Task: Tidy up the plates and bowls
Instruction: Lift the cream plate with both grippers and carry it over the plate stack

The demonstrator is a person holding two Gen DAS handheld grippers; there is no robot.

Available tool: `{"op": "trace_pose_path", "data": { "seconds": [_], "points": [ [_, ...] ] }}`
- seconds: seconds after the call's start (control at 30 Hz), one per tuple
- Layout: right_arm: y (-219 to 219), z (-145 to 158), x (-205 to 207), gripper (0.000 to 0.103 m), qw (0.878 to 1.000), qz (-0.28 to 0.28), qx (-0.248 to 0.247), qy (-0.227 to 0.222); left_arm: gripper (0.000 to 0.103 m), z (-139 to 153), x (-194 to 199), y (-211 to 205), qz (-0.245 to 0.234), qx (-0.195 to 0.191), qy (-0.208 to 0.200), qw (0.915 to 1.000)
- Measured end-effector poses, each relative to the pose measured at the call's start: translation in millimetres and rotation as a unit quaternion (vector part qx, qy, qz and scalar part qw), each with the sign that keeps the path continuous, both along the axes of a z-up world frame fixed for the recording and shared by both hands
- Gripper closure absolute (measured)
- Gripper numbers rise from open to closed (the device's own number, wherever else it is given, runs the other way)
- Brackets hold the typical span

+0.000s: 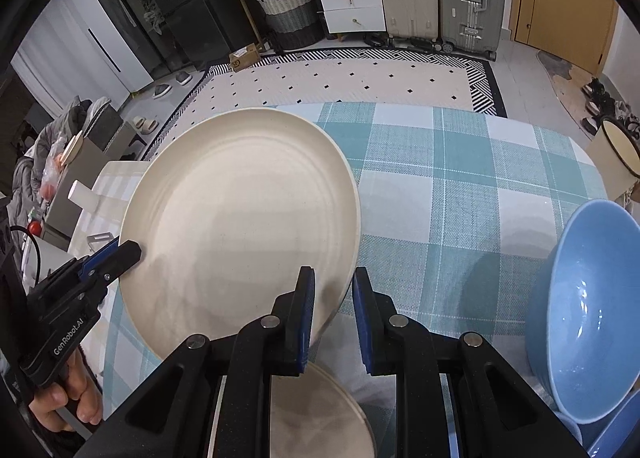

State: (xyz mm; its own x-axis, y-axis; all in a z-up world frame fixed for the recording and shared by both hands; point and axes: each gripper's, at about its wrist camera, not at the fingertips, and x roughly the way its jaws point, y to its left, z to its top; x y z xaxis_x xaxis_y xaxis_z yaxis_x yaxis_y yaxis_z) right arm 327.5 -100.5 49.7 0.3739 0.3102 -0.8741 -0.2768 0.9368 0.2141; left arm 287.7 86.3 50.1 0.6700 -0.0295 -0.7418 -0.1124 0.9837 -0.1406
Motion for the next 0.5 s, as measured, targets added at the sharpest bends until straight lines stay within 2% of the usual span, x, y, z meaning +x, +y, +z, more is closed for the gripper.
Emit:
{"op": "trace_pose_path", "data": {
  "seconds": [0.5],
  "points": [
    [-2.1, 32.0, -37.2, 0.083, 0.999, 0.01, 0.015, -0.034, 0.09, 38.4, -47.5, -6.1, 0.002, 0.0, -0.028, 0.9996]
  ]
}}
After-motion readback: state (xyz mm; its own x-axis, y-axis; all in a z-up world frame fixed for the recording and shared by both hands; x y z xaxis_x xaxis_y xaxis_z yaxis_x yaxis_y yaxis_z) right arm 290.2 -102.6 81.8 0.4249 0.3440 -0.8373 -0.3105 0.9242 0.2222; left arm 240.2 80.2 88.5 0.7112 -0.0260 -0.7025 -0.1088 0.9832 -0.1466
